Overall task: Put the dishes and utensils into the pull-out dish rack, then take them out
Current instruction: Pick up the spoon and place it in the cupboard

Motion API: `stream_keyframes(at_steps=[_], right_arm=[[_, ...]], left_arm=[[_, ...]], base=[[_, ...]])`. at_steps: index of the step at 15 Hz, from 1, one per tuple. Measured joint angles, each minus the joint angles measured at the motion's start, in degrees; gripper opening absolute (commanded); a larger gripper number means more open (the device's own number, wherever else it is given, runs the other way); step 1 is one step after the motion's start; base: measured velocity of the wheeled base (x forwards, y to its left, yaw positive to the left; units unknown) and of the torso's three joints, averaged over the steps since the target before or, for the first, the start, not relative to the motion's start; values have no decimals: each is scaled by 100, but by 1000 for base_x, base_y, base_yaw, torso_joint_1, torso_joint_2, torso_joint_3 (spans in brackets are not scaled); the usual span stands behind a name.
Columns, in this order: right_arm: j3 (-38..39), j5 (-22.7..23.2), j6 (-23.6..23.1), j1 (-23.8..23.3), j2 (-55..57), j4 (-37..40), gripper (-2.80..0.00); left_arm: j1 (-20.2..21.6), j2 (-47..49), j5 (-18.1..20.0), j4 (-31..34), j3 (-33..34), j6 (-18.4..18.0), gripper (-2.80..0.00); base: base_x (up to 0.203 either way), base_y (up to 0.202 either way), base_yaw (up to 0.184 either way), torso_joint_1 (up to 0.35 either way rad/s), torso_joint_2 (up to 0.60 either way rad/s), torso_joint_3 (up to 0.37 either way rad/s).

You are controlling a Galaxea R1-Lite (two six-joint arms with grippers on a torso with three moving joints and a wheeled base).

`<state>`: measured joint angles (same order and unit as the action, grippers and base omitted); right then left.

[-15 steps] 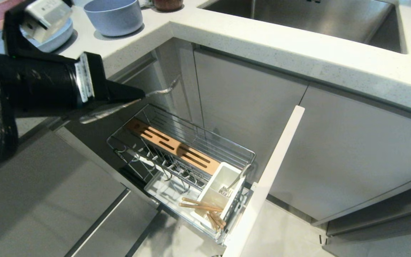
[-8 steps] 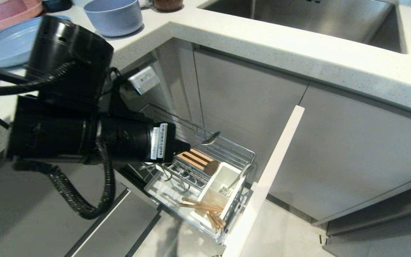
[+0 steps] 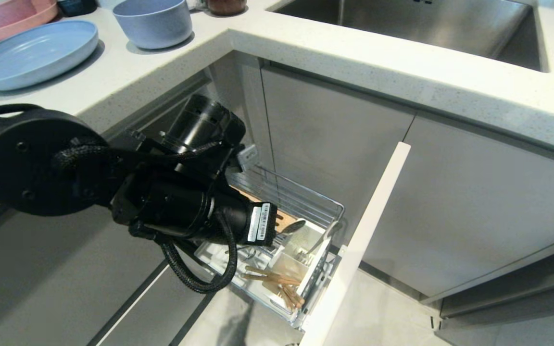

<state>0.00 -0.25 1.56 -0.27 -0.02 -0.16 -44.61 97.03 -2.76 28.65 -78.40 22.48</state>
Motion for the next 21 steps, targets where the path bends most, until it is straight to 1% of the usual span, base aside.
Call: stream_keyframes(at_steps=[2, 4, 11, 21], right_arm=[[0, 0, 1, 0, 0, 0, -280], [0, 0, 1, 0, -1, 0, -280], [0, -2, 0, 0, 0, 0, -280], [0, -2, 0, 0, -1, 0, -280]], left_arm=[[-34, 152, -1, 215, -144, 105, -280], [-112, 240, 5, 250, -195, 190, -280], [-152, 534, 52, 227, -261, 206, -280], [51, 1246, 114, 216, -732, 181, -280]], base=[[0, 0, 0, 0, 0, 0], [0, 0, 0, 0, 0, 0], [0, 0, 0, 0, 0, 0], [0, 0, 0, 0, 0, 0]])
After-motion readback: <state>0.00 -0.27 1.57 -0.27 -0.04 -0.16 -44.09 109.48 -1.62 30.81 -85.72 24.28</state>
